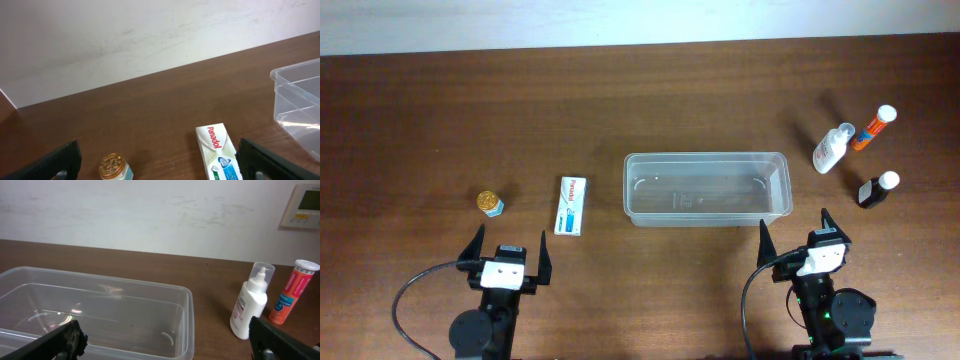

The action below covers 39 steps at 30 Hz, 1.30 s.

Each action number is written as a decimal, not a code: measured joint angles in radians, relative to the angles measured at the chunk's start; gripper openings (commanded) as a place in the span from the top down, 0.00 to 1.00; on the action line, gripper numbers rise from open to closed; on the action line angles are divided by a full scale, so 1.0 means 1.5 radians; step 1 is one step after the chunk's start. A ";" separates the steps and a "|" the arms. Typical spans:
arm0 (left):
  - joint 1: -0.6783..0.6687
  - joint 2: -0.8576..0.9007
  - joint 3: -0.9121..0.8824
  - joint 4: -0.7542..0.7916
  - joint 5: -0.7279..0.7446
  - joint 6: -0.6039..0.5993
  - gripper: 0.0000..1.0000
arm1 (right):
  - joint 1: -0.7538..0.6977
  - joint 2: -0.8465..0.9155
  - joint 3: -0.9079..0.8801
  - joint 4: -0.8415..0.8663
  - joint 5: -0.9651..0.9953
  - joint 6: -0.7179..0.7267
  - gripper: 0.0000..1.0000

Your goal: Pack container

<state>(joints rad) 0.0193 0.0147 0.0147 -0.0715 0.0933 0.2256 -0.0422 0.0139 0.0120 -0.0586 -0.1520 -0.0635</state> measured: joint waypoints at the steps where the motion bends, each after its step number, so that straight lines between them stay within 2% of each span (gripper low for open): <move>1: 0.000 0.000 0.000 0.000 0.000 0.000 0.01 | 0.000 0.000 0.000 0.000 0.000 0.000 0.02; 28: 0.000 0.000 0.000 0.000 0.000 0.000 0.01 | 0.000 0.000 0.000 0.002 -0.011 0.019 0.02; 34: 0.000 0.000 0.000 0.000 0.000 0.000 0.01 | 0.000 0.000 -0.001 0.070 -0.061 0.032 0.02; 39: 0.000 0.000 0.000 0.000 0.000 0.000 0.01 | 0.000 0.002 0.062 0.029 -0.055 0.036 0.02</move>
<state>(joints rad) 0.0193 0.0147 0.0147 -0.0715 0.0933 0.2256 -0.0422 0.0162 0.1051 -0.0151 -0.2352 -0.0097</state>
